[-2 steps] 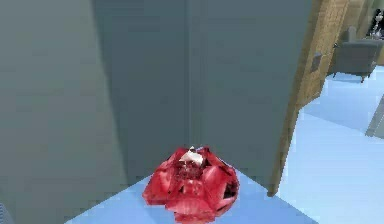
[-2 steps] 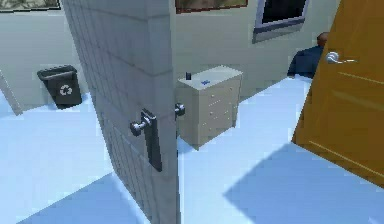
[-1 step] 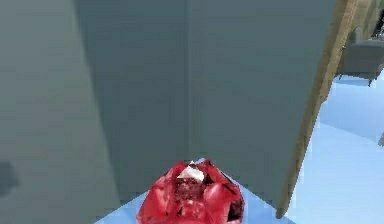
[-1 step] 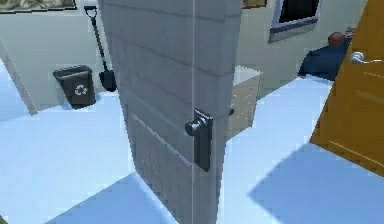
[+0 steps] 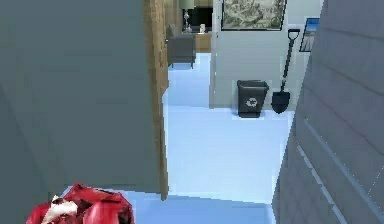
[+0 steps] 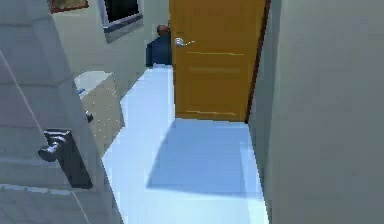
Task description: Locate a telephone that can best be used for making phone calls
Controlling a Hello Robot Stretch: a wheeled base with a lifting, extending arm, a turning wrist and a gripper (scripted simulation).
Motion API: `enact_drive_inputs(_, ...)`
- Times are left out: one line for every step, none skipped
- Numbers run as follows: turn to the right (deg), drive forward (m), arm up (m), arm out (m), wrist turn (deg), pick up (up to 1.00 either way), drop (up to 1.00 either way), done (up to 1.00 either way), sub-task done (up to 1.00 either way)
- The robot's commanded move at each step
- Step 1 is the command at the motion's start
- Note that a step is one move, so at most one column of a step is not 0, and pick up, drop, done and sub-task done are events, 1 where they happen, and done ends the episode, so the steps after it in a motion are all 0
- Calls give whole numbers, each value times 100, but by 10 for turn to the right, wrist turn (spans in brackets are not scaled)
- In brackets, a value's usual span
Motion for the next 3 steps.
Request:
enact_drive_inputs(0, 100, 0, 0, 0, 0, 0, 0, 0)
enact_drive_inputs(0, 100, 0, 0, 0, 0, 0, 0, 0)
enact_drive_inputs(0, 85, 0, 0, 0, 0, 0, 0, 0)
